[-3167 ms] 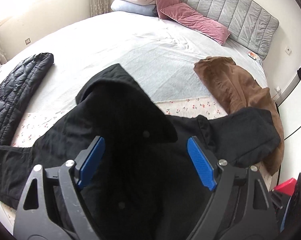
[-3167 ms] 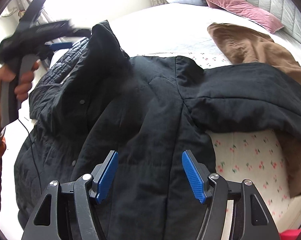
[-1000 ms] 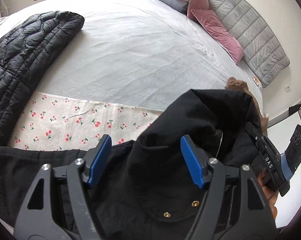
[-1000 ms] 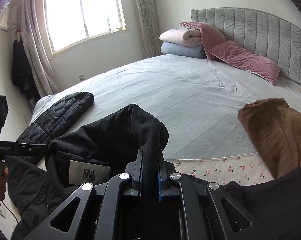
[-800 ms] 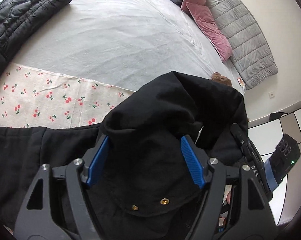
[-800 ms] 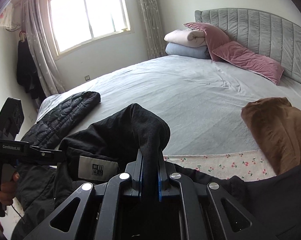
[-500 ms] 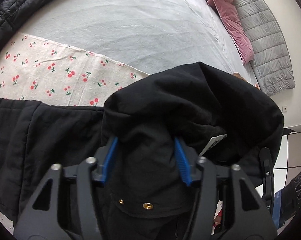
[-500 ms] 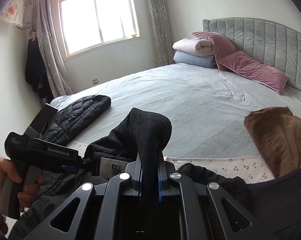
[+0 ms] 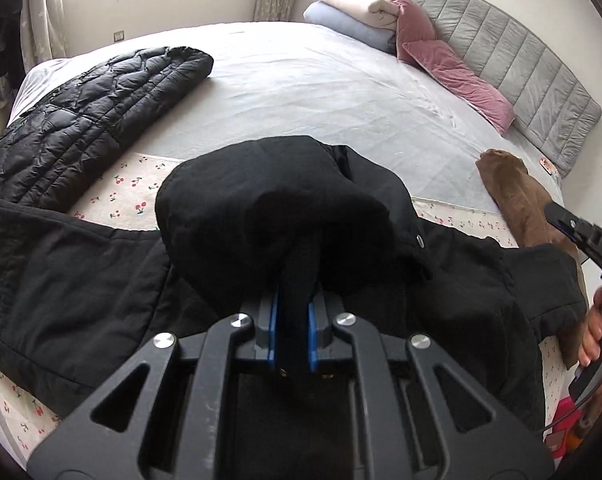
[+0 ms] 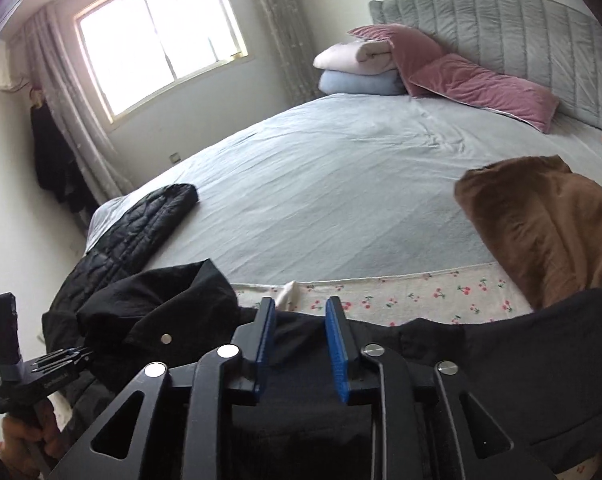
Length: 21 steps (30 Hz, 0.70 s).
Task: Fold large clothes
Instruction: 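Lower the coat back onto the bed and open both grippers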
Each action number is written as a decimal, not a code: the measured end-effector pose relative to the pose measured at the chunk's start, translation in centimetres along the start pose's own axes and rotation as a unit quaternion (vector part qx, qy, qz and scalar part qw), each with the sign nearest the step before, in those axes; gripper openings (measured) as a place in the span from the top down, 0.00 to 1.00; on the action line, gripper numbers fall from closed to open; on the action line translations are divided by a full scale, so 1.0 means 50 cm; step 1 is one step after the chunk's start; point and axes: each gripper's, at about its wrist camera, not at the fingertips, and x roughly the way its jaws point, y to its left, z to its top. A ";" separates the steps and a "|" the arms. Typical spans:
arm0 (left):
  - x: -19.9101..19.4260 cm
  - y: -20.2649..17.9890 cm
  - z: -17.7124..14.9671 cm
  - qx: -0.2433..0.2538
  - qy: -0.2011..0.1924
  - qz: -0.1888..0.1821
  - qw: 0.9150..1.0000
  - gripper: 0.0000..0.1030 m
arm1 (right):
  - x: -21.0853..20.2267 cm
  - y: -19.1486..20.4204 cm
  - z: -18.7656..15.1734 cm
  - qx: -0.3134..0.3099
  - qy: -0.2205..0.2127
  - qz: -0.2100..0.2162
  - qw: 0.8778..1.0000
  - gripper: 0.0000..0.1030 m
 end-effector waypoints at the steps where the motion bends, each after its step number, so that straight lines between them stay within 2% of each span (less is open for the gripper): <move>1: -0.010 -0.007 -0.013 0.011 -0.010 -0.007 1.000 0.88 | 0.010 0.027 0.009 -0.023 0.009 0.016 1.000 0.45; 3: -0.031 -0.021 -0.047 0.034 -0.027 -0.013 0.999 0.88 | 0.033 0.088 0.020 -0.079 0.022 0.034 0.996 0.40; 5: -0.043 -0.028 -0.069 0.054 -0.037 -0.020 0.998 0.88 | 0.061 0.147 0.024 -0.134 0.035 0.034 0.990 0.39; 10: -0.072 -0.024 -0.108 0.073 -0.044 -0.053 0.995 0.88 | 0.141 0.249 0.038 -0.217 0.068 0.049 0.973 0.38; 15: -0.080 -0.009 -0.122 0.075 -0.042 -0.073 0.994 0.88 | 0.269 0.320 0.033 -0.289 0.122 0.010 0.949 0.39; 16: -0.080 -0.007 -0.123 0.078 -0.041 -0.077 0.993 0.87 | 0.294 0.324 0.027 -0.285 0.139 0.010 0.948 0.50; 17: -0.081 -0.005 -0.124 0.081 -0.042 -0.080 0.993 0.86 | 0.316 0.324 0.018 -0.275 0.153 0.013 0.949 0.67; 18: -0.083 -0.002 -0.122 0.085 -0.042 -0.087 0.992 0.85 | 0.327 0.323 0.011 -0.266 0.158 0.008 0.951 0.93; 21: -0.108 0.013 -0.117 0.094 -0.052 -0.099 0.989 0.72 | 0.310 0.280 0.005 -0.227 0.119 -0.049 0.965 0.94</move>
